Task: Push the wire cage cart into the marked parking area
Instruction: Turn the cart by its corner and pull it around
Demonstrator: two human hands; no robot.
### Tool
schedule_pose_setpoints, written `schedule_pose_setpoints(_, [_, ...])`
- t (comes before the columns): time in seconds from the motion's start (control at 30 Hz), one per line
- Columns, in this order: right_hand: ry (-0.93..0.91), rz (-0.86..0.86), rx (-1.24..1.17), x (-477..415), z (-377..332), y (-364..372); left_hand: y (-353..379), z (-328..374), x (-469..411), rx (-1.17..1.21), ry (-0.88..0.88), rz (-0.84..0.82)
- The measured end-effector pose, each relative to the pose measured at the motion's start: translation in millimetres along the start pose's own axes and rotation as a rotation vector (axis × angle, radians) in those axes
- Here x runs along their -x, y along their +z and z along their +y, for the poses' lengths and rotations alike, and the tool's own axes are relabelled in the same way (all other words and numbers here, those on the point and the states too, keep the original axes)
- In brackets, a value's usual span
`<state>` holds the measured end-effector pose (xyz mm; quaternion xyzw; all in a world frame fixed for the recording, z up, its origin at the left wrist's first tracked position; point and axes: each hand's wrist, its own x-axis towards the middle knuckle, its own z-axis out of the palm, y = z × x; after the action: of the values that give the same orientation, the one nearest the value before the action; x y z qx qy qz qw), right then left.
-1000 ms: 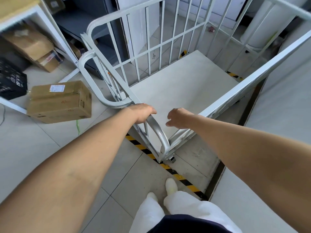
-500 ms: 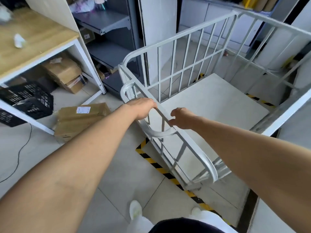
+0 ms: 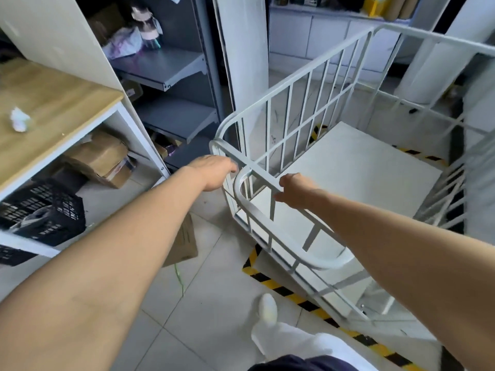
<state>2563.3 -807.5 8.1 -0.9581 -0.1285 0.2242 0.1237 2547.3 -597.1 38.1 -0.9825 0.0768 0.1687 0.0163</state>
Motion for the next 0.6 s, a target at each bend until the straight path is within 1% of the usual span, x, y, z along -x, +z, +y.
schedule_pose_setpoints(0.1, [-0.002,0.014,-0.021,-33,-18,-7,-4,-29,-21,-0.037,0.008,-0.004])
schedule_pose_setpoints(0.3, [0.029,-0.01,-0.033,-79,-44,-12,-17,-72,-66,-0.059,0.004,-0.036])
schedule_pose_setpoints(0.5, [0.133,-0.023,-0.113,-121,-59,-18,-31,-97,-130,-0.101,0.129,-0.034])
schedule_pose_setpoints(0.6, [0.206,-0.008,-0.14,-143,-71,-19,-34,-108,-162,-0.135,0.205,-0.088])
